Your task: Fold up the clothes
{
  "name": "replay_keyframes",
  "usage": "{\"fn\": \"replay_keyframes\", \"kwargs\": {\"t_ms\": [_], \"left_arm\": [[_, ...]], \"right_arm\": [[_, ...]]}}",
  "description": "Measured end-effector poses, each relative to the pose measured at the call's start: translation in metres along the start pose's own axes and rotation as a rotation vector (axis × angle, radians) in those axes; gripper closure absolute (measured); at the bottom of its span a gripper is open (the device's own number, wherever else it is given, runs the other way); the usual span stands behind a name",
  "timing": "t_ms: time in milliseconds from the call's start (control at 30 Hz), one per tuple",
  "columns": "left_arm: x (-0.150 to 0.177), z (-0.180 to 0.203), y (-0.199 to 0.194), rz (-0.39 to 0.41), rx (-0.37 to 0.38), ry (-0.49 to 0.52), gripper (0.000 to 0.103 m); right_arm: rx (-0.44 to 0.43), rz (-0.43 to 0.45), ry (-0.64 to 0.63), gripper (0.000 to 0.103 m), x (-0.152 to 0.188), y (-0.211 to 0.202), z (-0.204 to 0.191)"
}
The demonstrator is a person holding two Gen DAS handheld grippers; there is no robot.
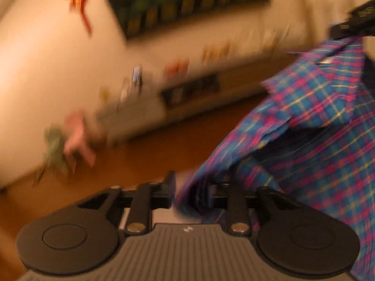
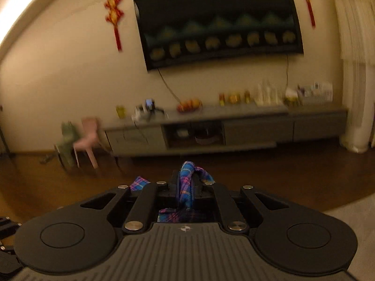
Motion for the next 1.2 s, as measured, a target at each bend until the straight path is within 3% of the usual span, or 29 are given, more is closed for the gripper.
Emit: {"fn": "replay_keyframes", "kwargs": {"t_ms": [33,67,100,133,200,333,400,433,533,600,667,700,767,833,933,967,1000,1033,1133,1200], "left_arm": [[0.023,0.004,0.021,-0.048,-0.002,0.005,0.074],[0.043,0.009,0.031,-0.082,0.018,-0.005,0.074],[0.059,0.010,0.036,-0.100,0.040,-0.017,0.070],[0.073,0.010,0.035,-0.103,0.062,-0.027,0.066],[0.083,0.002,0.032,-0.093,0.100,-0.039,0.046],[0.164,0.033,-0.051,-0.090,0.209,-0.071,0.034],[0.180,0.056,-0.082,-0.133,0.319,-0.105,0.022],[0.186,0.070,-0.095,-0.159,0.371,-0.102,0.022],[0.196,0.107,-0.137,-0.126,0.421,-0.039,0.023],[0.196,0.126,-0.173,-0.010,0.400,0.053,0.020],[0.209,0.148,-0.195,0.055,0.404,0.166,0.010],[0.215,0.160,-0.207,0.087,0.405,0.223,0.009],[0.227,0.182,-0.230,0.152,0.407,0.336,0.009],[0.240,0.198,-0.233,0.173,0.377,0.416,0.009],[0.247,0.207,-0.224,0.183,0.336,0.454,0.022],[0.243,0.204,-0.222,0.191,0.336,0.436,0.045],[0.235,0.193,-0.221,0.187,0.331,0.400,0.084],[0.227,0.183,-0.219,0.183,0.325,0.363,0.100],[0.203,0.151,-0.214,0.172,0.309,0.255,0.101],[0.187,0.130,-0.211,0.164,0.297,0.182,0.102]], "right_arm": [[0.006,-0.084,0.027,0.083,0.034,0.027,0.012],[0.015,-0.128,0.055,0.079,0.057,0.042,0.018],[0.010,-0.142,0.075,0.065,0.081,0.047,0.014],[-0.013,-0.156,0.091,0.052,0.106,0.044,0.019],[-0.029,-0.180,0.094,0.041,0.136,0.022,0.029],[-0.021,-0.261,-0.012,0.018,0.191,-0.052,0.037],[-0.029,-0.320,-0.067,0.014,0.216,-0.082,0.037],[-0.034,-0.350,-0.095,0.014,0.229,-0.096,0.037],[-0.045,-0.427,-0.154,0.014,0.276,-0.142,0.030],[-0.060,-0.445,-0.149,0.018,0.292,-0.146,0.026],[-0.050,-0.470,-0.117,0.037,0.301,-0.147,0.036],[-0.044,-0.483,-0.101,0.058,0.306,-0.147,0.040],[-0.045,-0.488,-0.116,0.068,0.313,-0.152,0.044],[-0.048,-0.489,-0.123,0.092,0.316,-0.152,0.045],[-0.012,-0.454,-0.125,0.102,0.311,-0.172,0.060],[0.006,-0.434,-0.118,0.102,0.308,-0.175,0.066],[0.031,-0.410,-0.103,0.102,0.302,-0.182,0.077],[0.054,-0.394,-0.085,0.103,0.299,-0.185,0.086],[0.107,-0.350,-0.027,0.103,0.291,-0.192,0.111],[0.088,-0.325,0.007,0.103,0.290,-0.199,0.113]]}}
Point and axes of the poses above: each gripper's, at about its wrist camera, not at the fingertips, and y roughly the way its jaws point, z to its right, x to its underside, the point moved 10 cm from there along y, roughly the way its jaws point, and after that the axes turned 9 degrees about -x, right-handed, at the moved point
